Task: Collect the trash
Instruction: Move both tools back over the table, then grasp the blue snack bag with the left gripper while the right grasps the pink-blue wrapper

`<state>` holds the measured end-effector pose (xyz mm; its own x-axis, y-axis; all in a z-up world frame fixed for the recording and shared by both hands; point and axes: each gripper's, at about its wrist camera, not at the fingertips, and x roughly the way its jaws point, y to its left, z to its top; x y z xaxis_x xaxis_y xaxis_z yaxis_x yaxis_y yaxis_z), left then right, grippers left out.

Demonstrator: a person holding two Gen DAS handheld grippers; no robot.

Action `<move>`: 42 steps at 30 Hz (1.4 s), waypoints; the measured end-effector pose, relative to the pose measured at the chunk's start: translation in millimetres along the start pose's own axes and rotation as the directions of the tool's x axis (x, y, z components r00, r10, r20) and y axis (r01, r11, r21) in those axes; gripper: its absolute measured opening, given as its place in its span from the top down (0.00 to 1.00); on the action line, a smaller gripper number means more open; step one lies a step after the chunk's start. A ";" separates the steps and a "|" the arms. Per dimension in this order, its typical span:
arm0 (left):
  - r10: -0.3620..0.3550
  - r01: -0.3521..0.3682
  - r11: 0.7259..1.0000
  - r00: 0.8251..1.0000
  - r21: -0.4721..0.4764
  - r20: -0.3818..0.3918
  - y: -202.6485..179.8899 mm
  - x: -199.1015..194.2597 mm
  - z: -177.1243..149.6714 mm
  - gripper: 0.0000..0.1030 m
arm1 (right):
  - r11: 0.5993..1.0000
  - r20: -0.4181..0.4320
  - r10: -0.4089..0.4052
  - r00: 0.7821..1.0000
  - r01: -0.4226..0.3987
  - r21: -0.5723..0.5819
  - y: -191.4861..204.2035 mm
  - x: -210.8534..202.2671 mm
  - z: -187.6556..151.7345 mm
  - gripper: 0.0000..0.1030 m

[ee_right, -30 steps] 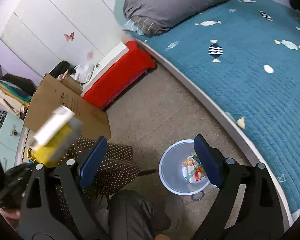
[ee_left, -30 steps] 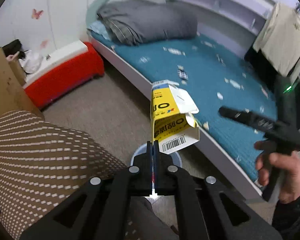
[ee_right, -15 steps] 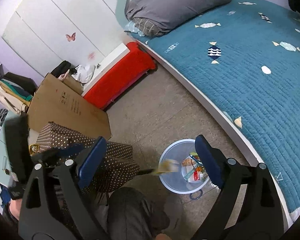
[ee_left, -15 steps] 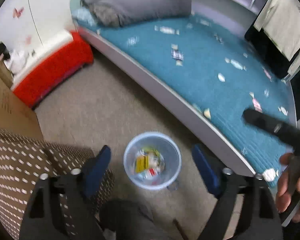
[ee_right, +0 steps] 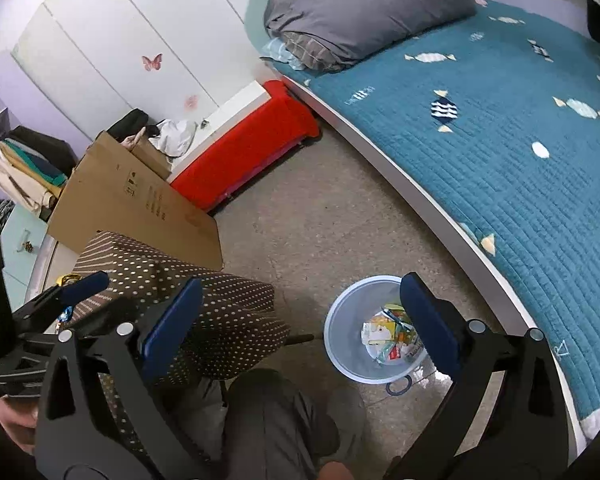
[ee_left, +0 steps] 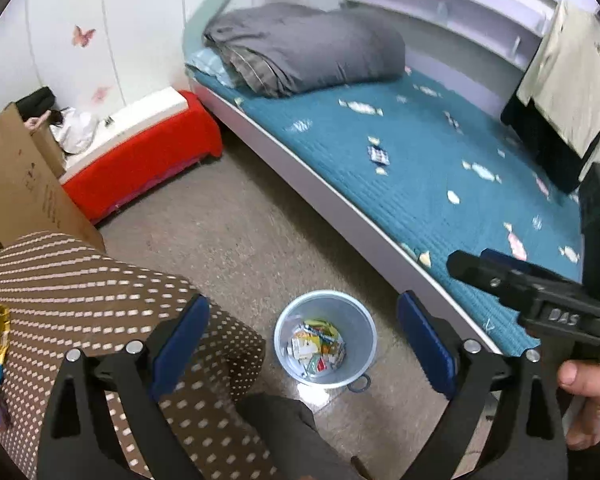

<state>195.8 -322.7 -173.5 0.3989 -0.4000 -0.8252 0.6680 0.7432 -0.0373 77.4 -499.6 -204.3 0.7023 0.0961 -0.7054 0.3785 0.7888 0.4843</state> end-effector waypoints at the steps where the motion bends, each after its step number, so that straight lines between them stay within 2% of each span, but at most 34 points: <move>1: 0.006 -0.005 1.000 1.000 -0.007 0.018 3.1 -9.4 -1.2 0.10 | 1.000 0.001 0.001 1.000 -0.001 -0.009 4.1 -1.2 0.3 0.06; 12: 0.054 -0.043 0.995 0.989 -0.087 0.138 37.1 -85.3 -21.5 0.10 | 0.988 0.015 0.046 0.999 -0.043 -0.152 74.5 -17.8 -1.8 0.06; 17: 0.098 -0.072 0.987 0.978 -0.145 0.184 58.1 -116.5 -36.2 0.10 | 0.973 0.016 0.076 0.997 -0.070 -0.219 111.1 -22.8 -4.6 0.06; 24: 0.178 -0.118 0.961 0.957 -0.250 0.230 102.4 -161.0 -67.4 0.09 | 0.936 0.016 0.146 0.989 -0.133 -0.325 169.3 -26.9 -11.9 0.06; 28: 0.236 -0.154 0.935 0.943 -0.319 0.236 131.0 -183.2 -90.1 0.09 | 0.893 0.013 0.217 0.976 -0.193 -0.406 208.1 -25.8 -20.3 0.06; 32: 0.292 -0.184 0.903 0.926 -0.388 0.240 160.2 -204.4 -113.7 0.09 | 0.845 -0.003 0.247 0.969 -0.217 -0.488 244.2 -16.9 -33.4 0.06; 36: 0.353 -0.221 0.864 0.907 -0.452 0.230 189.7 -222.7 -140.6 0.09 | 0.781 -0.058 0.261 0.963 -0.246 -0.574 284.8 -2.1 -51.9 0.06; 42: 0.408 -0.255 0.815 0.890 -0.521 0.202 223.5 -236.1 -174.2 0.09 | 0.664 -0.161 0.254 0.954 -0.293 -0.688 337.1 19.9 -82.5 0.06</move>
<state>141.5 31.2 -85.2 0.7547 -0.1611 -0.6359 0.1151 0.9869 -0.1135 169.2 -181.7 -97.8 0.6688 0.3899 -0.6330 -0.3692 0.9132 0.1723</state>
